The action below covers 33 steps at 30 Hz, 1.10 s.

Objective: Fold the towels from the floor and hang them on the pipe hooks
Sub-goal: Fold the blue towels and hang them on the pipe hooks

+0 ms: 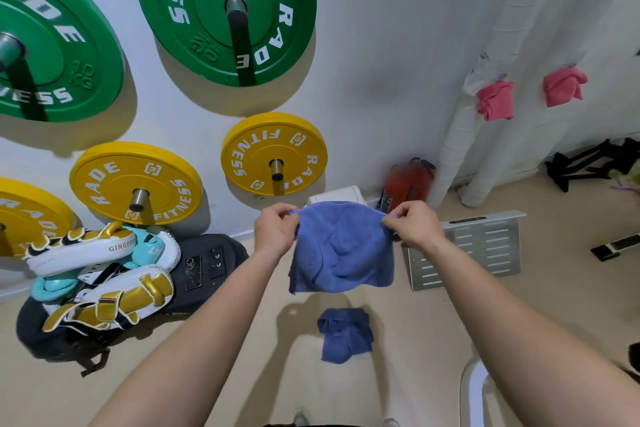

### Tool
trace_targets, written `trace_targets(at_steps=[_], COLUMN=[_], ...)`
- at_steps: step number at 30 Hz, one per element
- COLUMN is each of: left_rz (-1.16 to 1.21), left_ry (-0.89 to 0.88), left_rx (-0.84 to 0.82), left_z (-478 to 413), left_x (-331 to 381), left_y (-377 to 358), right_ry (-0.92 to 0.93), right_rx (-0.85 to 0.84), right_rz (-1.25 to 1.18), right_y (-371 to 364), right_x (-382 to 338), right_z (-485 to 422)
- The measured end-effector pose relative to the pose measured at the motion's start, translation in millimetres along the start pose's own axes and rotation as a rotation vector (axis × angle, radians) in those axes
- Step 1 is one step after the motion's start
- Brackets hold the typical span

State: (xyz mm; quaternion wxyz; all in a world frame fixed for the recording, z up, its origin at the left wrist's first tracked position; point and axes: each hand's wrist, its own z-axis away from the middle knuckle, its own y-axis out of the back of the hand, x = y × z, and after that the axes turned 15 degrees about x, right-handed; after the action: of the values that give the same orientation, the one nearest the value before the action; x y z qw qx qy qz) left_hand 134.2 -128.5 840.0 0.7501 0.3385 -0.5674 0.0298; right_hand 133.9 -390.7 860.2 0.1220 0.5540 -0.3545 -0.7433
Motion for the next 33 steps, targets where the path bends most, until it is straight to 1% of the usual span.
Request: trace_targets(at_steps=[3, 6, 9, 14, 20, 23, 26, 28, 30, 32, 33], left_rz=[0.105, 0.167, 0.158, 0.096, -0.008, 0.003, 0.075, 0.092, 0.069, 0.065, 0.072], left_ry=[0.000, 0.012, -0.022, -0.118, -0.198, -0.205, -0.192, -0.188, -0.202, -0.215, -0.218], left_rx=[-0.135, -0.203, -0.207, -0.161, -0.049, -0.076, -0.162, -0.191, -0.167, -0.141, -0.133], left_z=[31.0, 51.8, 64.4, 70.9, 69.0, 67.5, 63.6, 59.4, 54.0, 49.9, 48.2], left_x=[-2.5, -8.3, -13.6, -19.5, -16.8, -15.3, -13.2, -13.0, -12.5, -10.4, -8.4], left_y=[-14.5, -24.5, -25.9, -22.5, -16.6, -15.3, -11.7, -9.6, -8.5, -6.9, -5.7], right_ry=[-0.029, -0.009, -0.030, -0.083, -0.100, -0.109, -0.123, -0.109, -0.081, -0.015, 0.042], right_rx=[-0.118, -0.153, -0.180, -0.259, -0.214, -0.203, -0.213, -0.247, -0.343, -0.421, -0.406], right_rz=[-0.126, -0.192, -0.263, -0.380, -0.407, -0.441, -0.469, -0.461, -0.484, -0.459, -0.406], right_y=[-21.4, -40.9, -52.4, -55.6, -64.4, -67.5, -67.2, -63.3, -57.1, -51.8, -50.0], right_x=[-1.8, -2.4, -1.4, -5.7, -10.3, -12.3, -12.8, -13.0, -15.1, -15.5, -14.4], right_z=[22.2, 37.2, 46.3, 56.3, 60.5, 59.3, 57.5, 56.6, 57.5, 56.2, 54.0])
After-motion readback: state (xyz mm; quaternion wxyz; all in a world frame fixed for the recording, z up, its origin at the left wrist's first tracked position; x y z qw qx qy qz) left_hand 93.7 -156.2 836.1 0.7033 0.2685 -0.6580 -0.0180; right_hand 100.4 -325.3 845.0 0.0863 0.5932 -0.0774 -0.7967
